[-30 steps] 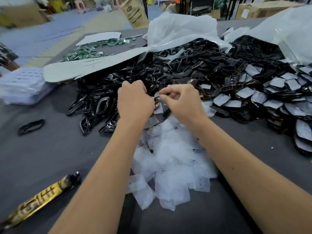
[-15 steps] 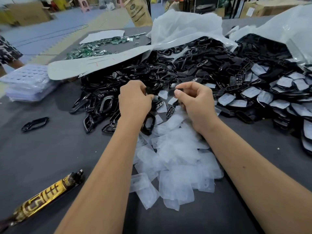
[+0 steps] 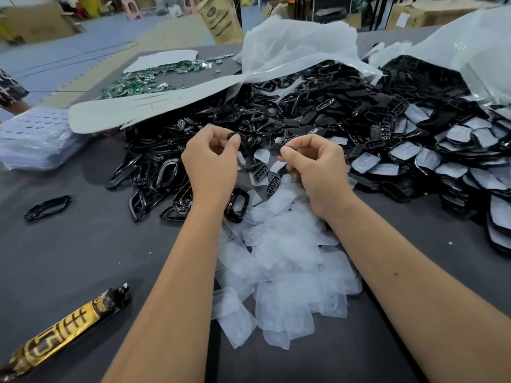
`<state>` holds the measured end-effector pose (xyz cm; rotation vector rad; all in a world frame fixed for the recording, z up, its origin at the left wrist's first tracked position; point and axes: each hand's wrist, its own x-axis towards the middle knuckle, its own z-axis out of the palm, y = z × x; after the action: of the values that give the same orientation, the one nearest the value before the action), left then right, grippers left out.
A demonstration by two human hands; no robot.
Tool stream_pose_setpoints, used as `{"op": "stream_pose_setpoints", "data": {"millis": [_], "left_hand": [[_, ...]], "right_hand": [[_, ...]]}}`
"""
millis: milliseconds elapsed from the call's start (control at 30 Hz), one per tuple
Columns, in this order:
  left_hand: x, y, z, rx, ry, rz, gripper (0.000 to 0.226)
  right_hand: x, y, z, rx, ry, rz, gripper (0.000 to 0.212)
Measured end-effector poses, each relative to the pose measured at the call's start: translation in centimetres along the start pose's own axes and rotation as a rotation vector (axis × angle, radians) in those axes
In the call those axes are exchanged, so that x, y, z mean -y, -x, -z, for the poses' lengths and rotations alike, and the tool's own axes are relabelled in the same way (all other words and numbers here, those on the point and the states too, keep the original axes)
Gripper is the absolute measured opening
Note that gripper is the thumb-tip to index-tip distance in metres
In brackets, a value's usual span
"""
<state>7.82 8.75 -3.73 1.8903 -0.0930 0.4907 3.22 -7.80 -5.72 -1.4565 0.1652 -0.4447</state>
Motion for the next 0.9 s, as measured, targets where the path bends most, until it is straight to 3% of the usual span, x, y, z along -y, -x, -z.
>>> {"op": "stream_pose_setpoints", "data": {"millis": [100,167,300,367,433,500,667,900], "left_hand": [[-0.5,0.4,-0.3,0.098,0.249,0.133,0.007],[-0.6,0.6,-0.4,0.146,0.21,0.147,0.012],[-1.1,-0.4,1.0,0.26,-0.332,0.066,0.019],[-1.8,-1.2,2.1,0.447,-0.594,0.122,0.026],[-2.7,-1.6,2.6,0.655,-0.742,0.187,0.031],[-3.4,-1.5,2.8,0.748,-0.804,0.19,0.029],[-3.3,-1.8,2.9,0.71,-0.644,0.21,0.013],[-1.4,-0.7,0.0,0.244,-0.116,0.249,0.027]], "right_hand": [[0.0,0.0,0.0,-0.008,-0.033,-0.008,0.007],[0.0,-0.1,0.1,-0.021,-0.074,-0.013,0.008],[0.0,-0.1,0.2,-0.006,-0.088,-0.019,0.009],[0.0,0.0,0.1,0.005,-0.069,-0.019,0.011],[0.1,0.0,0.1,0.007,-0.062,-0.017,0.012],[0.2,0.0,0.1,0.005,-0.068,-0.021,0.012],[0.3,0.1,0.0,0.012,-0.085,-0.03,0.011],[0.4,0.2,0.2,0.019,-0.124,-0.019,0.01]]}}
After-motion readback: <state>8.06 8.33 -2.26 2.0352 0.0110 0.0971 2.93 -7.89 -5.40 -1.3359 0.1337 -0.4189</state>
